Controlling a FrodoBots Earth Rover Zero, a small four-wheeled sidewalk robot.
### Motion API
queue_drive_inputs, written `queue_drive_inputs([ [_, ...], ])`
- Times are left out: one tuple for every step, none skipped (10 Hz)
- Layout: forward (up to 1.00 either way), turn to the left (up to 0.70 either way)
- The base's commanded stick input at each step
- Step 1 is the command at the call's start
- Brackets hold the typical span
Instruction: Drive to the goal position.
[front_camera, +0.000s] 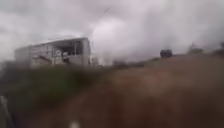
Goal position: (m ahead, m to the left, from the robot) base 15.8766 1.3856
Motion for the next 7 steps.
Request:
queue_drive_inputs([
  [0.70,0.00],
  [0.70,0.00],
  [0.70,0.00],
  [0.70,0.00],
  [0.70,0.00],
  [0.70,0.00],
  [0.70,0.00],
])
